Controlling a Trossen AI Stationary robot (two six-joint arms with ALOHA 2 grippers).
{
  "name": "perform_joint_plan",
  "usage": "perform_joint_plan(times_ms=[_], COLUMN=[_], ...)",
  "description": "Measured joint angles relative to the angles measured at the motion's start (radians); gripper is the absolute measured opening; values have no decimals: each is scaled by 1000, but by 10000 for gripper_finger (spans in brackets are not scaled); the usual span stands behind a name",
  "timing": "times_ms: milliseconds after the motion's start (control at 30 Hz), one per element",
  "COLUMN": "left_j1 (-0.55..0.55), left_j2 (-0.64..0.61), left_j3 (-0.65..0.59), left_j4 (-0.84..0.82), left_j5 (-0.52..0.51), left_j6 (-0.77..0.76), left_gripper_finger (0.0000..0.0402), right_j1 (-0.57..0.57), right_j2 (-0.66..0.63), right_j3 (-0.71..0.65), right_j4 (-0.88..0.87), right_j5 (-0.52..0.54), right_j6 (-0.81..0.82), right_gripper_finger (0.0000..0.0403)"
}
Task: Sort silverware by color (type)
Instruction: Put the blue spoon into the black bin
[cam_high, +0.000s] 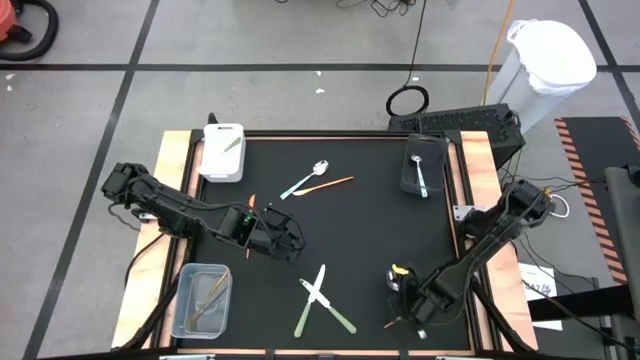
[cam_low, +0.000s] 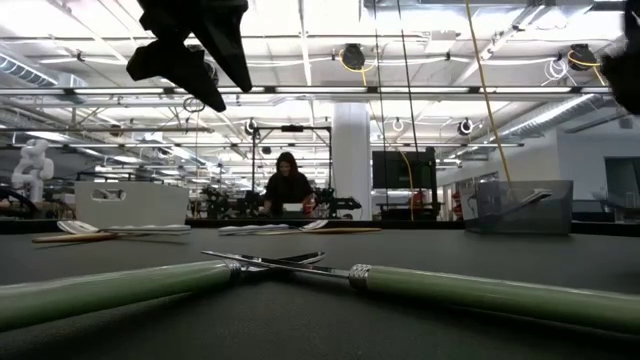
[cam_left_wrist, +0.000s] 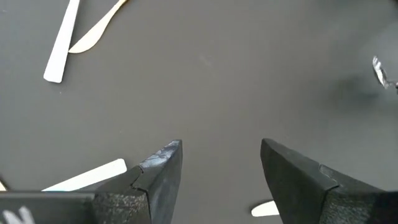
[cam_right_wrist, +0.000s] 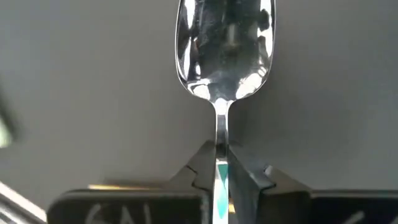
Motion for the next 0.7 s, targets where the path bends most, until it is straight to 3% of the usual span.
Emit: perform_joint_plan(times_ms=[167, 267, 467, 700], left_j1=[1, 1, 3, 4], left_j2=[0, 0, 0, 0], left_j3=[0, 0, 0, 0], left_j4=[-35, -44, -42, -55], left_j5=[-6, -7, -51, -54], left_j6=[-1, 12, 26, 29], left_gripper_finger=[219, 218, 218, 218], right_j1=[-41, -114, -357, -702], right_j2=[-118, -200, -360, -555], right_j3=[1, 3, 2, 2], right_j4=[-46, -181, -443, -432], right_j5=[194, 294, 345, 378], right_j6=[-11, -58, -205, -566], right_gripper_finger=[23, 16, 27, 21])
